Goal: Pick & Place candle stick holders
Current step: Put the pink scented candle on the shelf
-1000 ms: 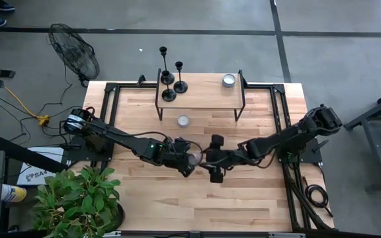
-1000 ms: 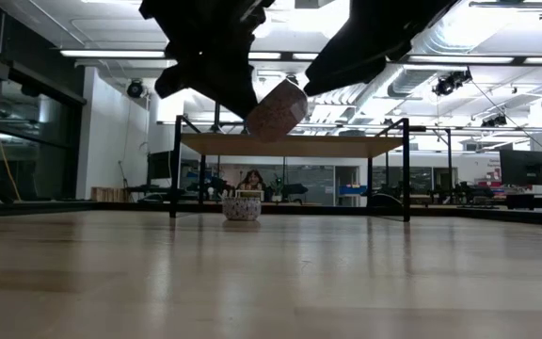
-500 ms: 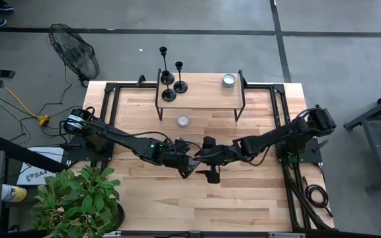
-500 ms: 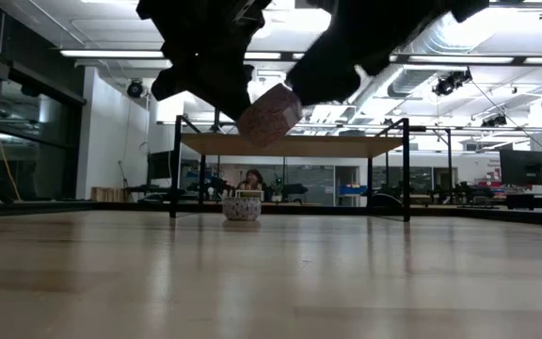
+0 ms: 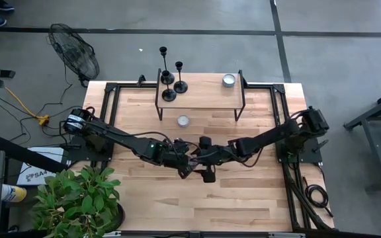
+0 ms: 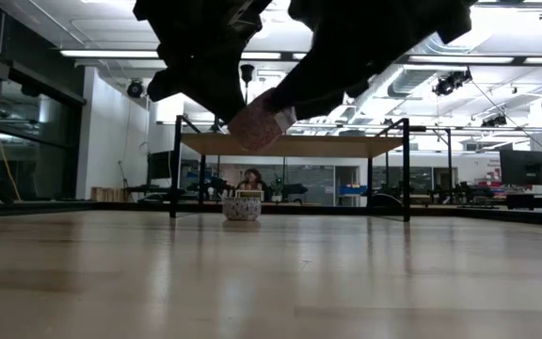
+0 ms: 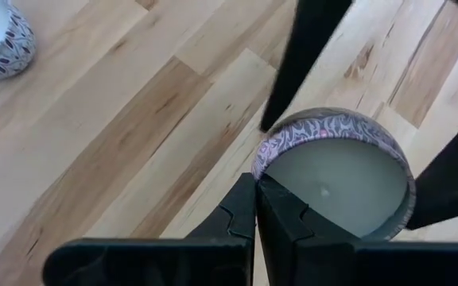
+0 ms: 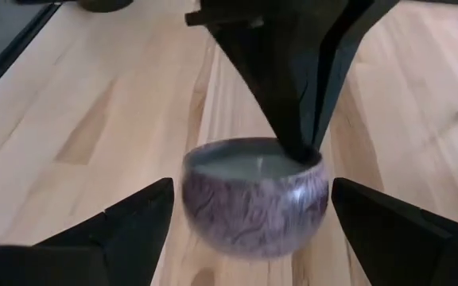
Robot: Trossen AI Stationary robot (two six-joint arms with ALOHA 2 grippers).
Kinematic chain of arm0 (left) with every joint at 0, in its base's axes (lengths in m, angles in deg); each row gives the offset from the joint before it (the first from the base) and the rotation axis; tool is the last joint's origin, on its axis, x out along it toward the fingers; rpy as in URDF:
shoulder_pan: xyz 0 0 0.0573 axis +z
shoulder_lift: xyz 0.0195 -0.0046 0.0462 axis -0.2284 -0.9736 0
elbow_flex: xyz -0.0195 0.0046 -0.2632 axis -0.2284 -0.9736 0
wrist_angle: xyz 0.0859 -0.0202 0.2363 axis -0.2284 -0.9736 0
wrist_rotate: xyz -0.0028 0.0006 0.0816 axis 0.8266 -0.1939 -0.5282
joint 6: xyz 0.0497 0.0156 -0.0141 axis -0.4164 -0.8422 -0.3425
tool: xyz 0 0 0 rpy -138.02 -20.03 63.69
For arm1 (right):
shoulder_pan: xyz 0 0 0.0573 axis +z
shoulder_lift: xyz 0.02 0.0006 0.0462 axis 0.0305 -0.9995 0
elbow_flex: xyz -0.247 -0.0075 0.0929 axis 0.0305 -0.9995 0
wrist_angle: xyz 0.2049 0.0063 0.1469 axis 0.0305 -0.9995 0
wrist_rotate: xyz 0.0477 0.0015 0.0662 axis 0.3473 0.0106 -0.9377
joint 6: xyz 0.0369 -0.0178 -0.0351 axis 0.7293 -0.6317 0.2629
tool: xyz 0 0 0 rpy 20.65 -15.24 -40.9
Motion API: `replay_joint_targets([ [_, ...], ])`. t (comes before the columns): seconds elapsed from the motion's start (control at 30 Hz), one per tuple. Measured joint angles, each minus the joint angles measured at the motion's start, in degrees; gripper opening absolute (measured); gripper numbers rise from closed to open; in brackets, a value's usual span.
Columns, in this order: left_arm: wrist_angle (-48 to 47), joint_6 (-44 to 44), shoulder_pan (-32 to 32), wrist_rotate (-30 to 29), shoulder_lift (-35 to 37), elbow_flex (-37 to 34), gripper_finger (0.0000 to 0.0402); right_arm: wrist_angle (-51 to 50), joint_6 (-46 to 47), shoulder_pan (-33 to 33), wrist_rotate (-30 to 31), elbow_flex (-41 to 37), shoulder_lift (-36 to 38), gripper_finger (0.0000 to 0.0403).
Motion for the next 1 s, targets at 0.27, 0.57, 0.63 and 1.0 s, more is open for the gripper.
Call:
replay_joint_targets([
  [0.27, 0.0, 0.2, 0.0, 0.1, 0.0, 0.0, 0.0000, 5.8, 0.2, 0.0, -0.1, 0.0, -3.0, 0.0337],
  [0.57, 0.1, 0.5, 0.0, 0.1, 0.0, 0.0, 0.0000, 7.5, 0.2, 0.0, -0.9, 0.0, -4.2, 0.0335],
  [0.63, 0.1, 0.6, 0.0, 0.1, 0.0, 0.0, 0.0000, 7.5, 0.1, 0.0, -0.9, 0.0, -4.2, 0.0333],
  [1.0, 1.9, 1.3, 0.0, 0.1, 0.0, 0.0, 0.0000, 9.4, -0.2, 0.0, -1.3, 0.0, -4.2, 0.0325],
])
